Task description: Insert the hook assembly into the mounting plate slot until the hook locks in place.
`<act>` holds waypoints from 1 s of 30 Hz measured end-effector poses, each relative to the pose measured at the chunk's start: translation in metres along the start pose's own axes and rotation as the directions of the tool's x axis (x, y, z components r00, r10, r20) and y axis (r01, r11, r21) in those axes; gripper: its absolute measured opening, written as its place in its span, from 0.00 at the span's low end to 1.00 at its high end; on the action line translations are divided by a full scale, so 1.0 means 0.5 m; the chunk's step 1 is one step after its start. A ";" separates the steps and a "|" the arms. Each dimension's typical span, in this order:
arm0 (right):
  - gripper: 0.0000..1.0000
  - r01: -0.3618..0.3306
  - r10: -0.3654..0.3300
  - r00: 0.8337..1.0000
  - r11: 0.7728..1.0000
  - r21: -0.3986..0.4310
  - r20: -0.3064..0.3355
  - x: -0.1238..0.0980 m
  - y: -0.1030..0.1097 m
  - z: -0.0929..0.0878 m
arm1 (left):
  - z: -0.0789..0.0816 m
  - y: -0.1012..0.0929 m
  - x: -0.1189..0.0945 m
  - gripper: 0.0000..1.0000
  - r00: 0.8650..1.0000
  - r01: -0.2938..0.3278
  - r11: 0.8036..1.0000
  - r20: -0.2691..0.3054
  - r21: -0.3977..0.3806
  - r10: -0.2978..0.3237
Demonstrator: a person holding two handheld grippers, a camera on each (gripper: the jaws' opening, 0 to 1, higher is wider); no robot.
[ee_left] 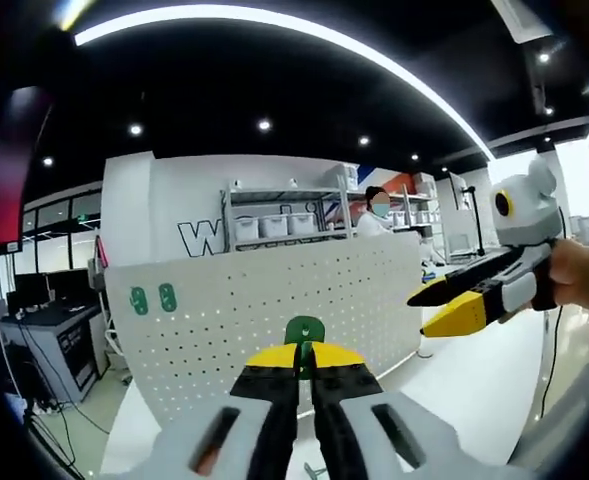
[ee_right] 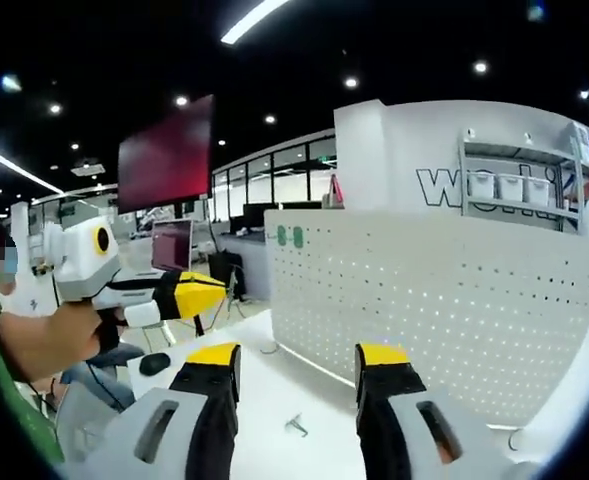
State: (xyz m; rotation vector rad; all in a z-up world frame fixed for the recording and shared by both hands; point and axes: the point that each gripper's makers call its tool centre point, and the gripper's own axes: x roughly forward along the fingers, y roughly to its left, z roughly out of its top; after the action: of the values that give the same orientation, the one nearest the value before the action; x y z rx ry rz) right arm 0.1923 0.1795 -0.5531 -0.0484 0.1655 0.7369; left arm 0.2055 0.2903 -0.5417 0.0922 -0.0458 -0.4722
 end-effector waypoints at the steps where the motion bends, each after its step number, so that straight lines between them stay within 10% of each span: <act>1: 0.55 0.000 0.000 1.000 1.000 0.001 -0.001 -0.001 0.000 -0.001 | 0.001 0.002 0.001 0.03 1.000 -0.002 1.000 0.002 0.000 0.002; 14: 0.99 0.006 0.001 0.997 0.996 -0.092 0.076 -0.033 0.010 0.021 | 0.036 0.076 0.027 0.03 0.993 -0.102 0.993 0.055 -0.058 0.105; 30: 1.00 0.020 -0.012 0.995 0.996 -0.081 0.101 -0.041 -0.013 0.032 | 0.077 0.154 0.093 0.03 0.961 -0.212 0.965 0.149 -0.154 0.235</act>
State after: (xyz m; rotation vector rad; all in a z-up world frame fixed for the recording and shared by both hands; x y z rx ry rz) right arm 0.1839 0.1625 -0.5341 -0.0905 0.0384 0.7282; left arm 0.2791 0.3344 -0.4947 -0.0868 -0.1852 -0.2541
